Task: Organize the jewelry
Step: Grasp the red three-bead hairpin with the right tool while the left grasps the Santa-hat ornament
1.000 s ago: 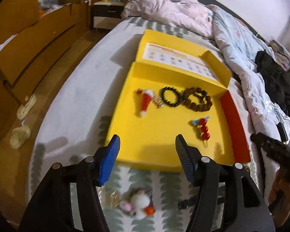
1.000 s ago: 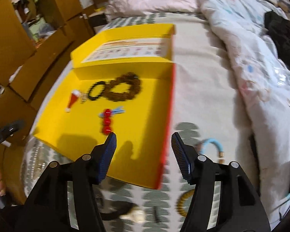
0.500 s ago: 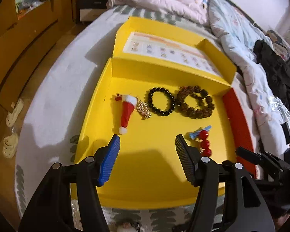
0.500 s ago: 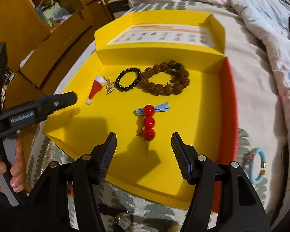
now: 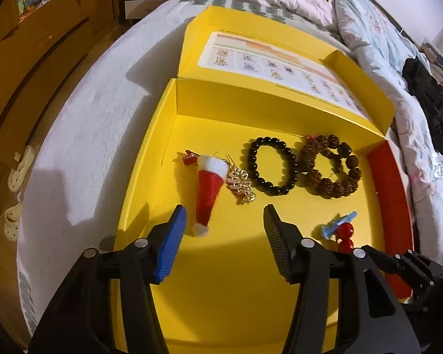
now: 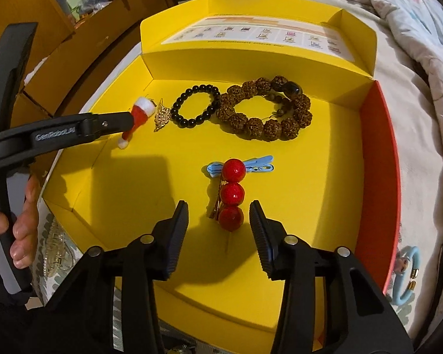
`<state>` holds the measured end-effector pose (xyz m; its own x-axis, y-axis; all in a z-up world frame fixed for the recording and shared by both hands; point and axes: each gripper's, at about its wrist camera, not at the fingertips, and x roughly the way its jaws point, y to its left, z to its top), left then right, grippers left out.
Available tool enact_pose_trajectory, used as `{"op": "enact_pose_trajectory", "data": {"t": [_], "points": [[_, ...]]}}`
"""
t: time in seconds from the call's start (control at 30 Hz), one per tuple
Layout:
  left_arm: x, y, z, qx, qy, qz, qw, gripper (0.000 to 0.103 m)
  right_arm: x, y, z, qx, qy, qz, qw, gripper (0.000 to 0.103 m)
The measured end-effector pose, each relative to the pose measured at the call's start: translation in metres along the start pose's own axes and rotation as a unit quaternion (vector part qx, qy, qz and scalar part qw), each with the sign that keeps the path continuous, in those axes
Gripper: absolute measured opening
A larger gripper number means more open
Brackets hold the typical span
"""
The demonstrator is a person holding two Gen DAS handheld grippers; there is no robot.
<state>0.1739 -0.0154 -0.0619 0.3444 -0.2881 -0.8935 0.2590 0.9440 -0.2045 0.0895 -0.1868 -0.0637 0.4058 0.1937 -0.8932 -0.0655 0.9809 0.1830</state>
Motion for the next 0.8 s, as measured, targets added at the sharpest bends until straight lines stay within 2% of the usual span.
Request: {"op": "enact_pose_trajectory", "data": {"t": [0.17,0.3,0.63,0.8], "points": [[0.009,0.002,0.006,0.004,0.000,0.021,0.9998,0.053,0.007,0.000,0.002,-0.004,0.005,-0.010,1.000,0.044],[0.014,0.004,0.008,0.010,0.003,0.041,0.9991,0.046,0.010,0.000,0.002,-0.007,0.011,-0.017,1.000,0.038],[0.022,0.004,0.009,0.022,0.012,0.049,0.9985,0.042,0.018,0.004,0.002,-0.018,0.018,-0.031,0.999,0.034],[0.024,0.001,0.009,0.033,0.012,0.064,0.9973,0.024,0.019,0.006,0.002,-0.024,0.018,-0.042,0.999,0.031]]}}
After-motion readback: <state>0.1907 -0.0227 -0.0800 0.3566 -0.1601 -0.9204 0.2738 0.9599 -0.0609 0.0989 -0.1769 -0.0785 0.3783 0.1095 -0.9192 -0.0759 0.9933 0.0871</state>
